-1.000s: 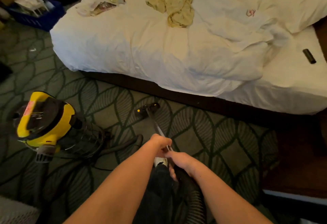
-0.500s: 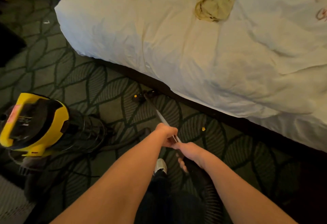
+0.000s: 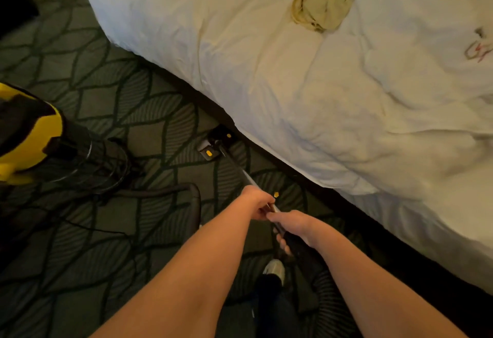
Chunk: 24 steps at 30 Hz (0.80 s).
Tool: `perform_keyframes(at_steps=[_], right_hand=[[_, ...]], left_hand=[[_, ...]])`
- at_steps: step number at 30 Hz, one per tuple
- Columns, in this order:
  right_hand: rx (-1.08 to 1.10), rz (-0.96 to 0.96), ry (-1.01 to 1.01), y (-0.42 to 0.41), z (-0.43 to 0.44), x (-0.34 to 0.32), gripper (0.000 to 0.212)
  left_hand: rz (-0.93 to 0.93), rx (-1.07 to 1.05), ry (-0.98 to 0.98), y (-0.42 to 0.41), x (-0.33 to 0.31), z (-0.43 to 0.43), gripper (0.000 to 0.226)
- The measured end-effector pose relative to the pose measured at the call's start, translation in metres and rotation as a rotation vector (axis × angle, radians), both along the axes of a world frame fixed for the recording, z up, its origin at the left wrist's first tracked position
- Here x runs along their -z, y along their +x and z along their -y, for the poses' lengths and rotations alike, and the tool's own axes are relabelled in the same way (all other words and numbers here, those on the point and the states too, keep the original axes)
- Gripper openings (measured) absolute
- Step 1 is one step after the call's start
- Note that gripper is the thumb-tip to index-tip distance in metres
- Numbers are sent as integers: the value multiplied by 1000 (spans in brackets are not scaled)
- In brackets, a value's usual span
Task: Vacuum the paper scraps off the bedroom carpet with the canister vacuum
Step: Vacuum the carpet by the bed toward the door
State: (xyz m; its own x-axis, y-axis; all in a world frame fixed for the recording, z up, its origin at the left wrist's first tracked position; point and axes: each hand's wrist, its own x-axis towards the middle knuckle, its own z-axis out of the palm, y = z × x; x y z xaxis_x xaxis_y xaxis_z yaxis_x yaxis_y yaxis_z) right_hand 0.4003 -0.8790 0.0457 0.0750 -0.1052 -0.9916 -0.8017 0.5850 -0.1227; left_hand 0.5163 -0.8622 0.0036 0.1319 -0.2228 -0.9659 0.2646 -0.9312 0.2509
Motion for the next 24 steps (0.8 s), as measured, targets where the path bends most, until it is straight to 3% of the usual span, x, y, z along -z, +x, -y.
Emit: perform_keyframes(at_steps=[2,5,7,13,18,24], right_hand=[[-40,-8,-24,-21,9,0,37],[-108,5,-47,-40,20,-8,35],[-129,12,-60,-46,24,-13,34],[-145,29,-29,-71,28,-20,33],[-93,-1,0,-98,27,-18,36],[-54,1,47,-123,15,-24,40]], left_hand=[[13,-28,-54,-24,1,5,9],[54,-82,-107,-48,5,9,19],[71,-124,-133,-56,4,10,12],[63,-148,-163,-82,1,8,29],[39,-107,-151,-110,-10,6,14],[9,11,-102,-131,-18,-4,17]])
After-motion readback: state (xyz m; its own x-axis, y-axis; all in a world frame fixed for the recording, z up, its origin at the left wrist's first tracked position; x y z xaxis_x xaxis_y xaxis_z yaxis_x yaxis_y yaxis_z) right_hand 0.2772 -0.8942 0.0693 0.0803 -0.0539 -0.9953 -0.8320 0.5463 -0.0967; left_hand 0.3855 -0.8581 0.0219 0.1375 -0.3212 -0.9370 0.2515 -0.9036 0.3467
